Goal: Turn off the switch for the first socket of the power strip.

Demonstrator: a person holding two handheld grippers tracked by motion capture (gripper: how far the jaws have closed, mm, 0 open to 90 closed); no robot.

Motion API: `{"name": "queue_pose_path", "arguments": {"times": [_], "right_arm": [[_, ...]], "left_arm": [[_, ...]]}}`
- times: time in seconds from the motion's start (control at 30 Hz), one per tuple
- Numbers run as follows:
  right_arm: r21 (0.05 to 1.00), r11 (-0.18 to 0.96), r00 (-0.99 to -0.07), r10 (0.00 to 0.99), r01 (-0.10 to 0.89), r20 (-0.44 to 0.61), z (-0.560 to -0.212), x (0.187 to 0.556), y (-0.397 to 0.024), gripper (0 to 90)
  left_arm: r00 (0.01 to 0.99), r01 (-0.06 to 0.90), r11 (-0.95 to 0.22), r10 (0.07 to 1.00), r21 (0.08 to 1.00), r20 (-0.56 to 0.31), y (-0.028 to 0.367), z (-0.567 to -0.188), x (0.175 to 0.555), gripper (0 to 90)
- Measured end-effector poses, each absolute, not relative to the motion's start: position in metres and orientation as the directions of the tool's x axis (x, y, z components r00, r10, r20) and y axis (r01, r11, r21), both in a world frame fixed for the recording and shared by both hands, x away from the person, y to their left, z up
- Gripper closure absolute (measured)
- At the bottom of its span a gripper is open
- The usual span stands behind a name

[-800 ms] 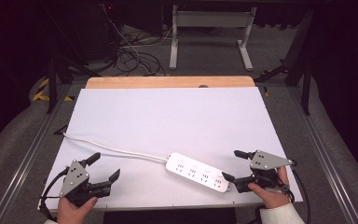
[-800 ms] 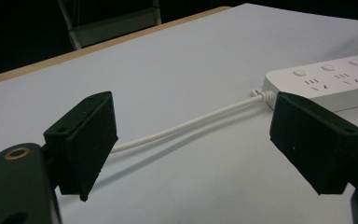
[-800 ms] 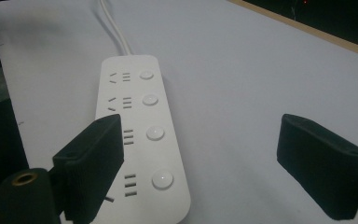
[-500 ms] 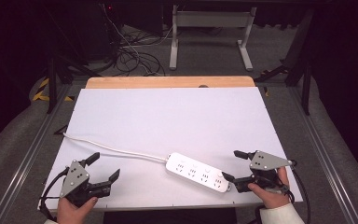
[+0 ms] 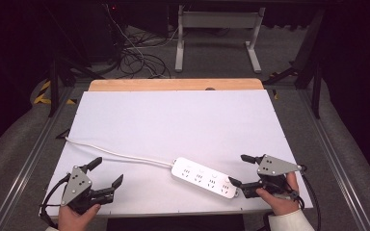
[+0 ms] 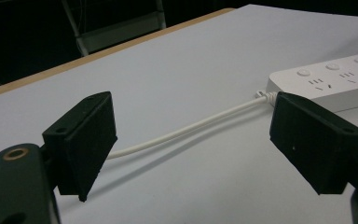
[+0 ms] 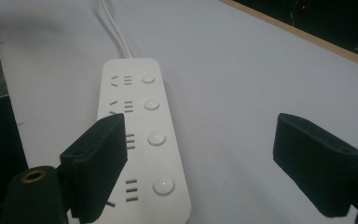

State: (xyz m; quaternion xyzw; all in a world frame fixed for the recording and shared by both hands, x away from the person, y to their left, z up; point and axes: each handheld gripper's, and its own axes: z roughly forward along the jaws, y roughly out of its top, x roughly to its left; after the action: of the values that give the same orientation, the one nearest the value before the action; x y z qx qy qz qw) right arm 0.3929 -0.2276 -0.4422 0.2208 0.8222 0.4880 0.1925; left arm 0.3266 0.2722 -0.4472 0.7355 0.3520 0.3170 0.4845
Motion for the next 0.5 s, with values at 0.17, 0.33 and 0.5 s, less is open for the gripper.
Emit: {"name": "queue_pose_path", "arguments": {"times": [0.17,0.33,0.5], "right_arm": [[0.885,0.429,-0.828,0.552,0.182,-0.098,-0.436,0.396,-0.222,22.9],[0.881,0.440,-0.840,0.534,0.173,-0.101,-0.429,0.400,-0.214,23.1],[0.881,0.443,-0.847,0.522,0.167,-0.102,-0.422,0.404,-0.205,23.2]], "left_arm": [[0.552,0.218,-0.283,0.825,0.934,0.121,0.271,-0.447,0.327,15.3],[0.552,0.220,-0.287,0.825,0.932,0.124,0.271,-0.447,0.327,15.3],[0.552,0.220,-0.285,0.825,0.933,0.122,0.271,-0.447,0.327,15.3]]}}
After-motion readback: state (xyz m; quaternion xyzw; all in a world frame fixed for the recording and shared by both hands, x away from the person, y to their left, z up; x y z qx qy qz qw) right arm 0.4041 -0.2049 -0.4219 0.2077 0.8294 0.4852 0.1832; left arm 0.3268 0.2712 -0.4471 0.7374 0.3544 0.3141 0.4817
